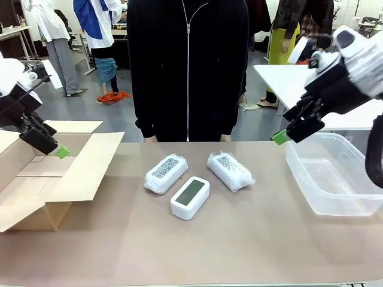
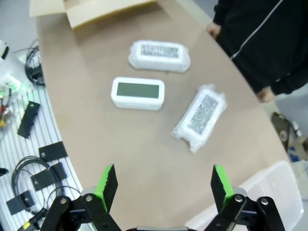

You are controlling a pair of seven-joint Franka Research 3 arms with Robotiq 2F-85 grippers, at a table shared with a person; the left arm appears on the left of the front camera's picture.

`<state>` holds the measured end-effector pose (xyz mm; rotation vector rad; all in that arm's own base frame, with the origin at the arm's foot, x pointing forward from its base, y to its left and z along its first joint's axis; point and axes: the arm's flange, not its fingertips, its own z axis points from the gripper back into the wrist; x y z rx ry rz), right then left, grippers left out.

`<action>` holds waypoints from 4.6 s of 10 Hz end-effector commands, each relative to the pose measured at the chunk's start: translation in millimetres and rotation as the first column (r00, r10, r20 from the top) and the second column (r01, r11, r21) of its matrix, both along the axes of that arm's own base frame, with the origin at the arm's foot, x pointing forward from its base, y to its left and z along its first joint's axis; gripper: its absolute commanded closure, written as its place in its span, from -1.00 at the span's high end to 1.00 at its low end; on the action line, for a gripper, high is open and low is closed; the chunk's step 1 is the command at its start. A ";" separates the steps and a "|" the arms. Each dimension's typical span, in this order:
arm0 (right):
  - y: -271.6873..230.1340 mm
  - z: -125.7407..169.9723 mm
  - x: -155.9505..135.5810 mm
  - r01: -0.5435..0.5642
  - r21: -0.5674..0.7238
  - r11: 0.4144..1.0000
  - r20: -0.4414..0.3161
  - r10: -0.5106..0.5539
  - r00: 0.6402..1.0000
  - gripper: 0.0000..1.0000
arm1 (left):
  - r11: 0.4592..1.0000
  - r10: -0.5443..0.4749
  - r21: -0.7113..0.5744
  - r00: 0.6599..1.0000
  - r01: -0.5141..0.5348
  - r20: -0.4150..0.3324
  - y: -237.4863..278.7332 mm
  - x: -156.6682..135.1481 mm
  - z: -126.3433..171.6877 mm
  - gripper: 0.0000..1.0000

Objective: Separate and place wrapped and unwrapped clocks.
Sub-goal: Pick up the Digital clock indicated by the person.

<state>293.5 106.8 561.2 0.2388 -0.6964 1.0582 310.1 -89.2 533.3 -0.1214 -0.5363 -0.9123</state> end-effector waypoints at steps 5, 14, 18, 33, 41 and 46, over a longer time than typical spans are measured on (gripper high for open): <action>-33.6 -53.3 -60.5 -0.035 0.031 0.999 0.042 0.033 0.999 1.00 | 0.987 -0.101 -0.118 0.991 0.111 0.089 17.6 -36.9 -39.6 1.00; -28.4 16.1 -15.2 -0.024 0.020 1.000 0.031 0.024 0.999 1.00 | 0.990 -0.085 -0.102 0.993 0.093 0.081 8.8 -2.1 18.3 1.00; -28.4 16.1 -15.2 -0.024 0.020 1.000 0.031 0.024 0.999 1.00 | 0.990 -0.085 -0.102 0.993 0.093 0.081 8.8 -2.1 18.3 1.00; -28.4 16.1 -15.2 -0.024 0.020 1.000 0.031 0.024 0.999 1.00 | 0.985 0.055 -0.167 0.998 -0.055 -0.001 -14.0 12.5 30.8 1.00; -28.4 16.1 -15.2 -0.024 0.020 1.000 0.031 0.024 0.999 1.00 | 0.926 0.341 -0.094 0.918 -0.365 -0.201 -204.7 144.2 -46.0 1.00; -28.4 16.1 -15.2 -0.024 0.020 1.000 0.031 0.024 0.999 1.00 | 0.935 0.322 -0.055 0.905 -0.350 -0.278 -213.1 145.1 -50.8 1.00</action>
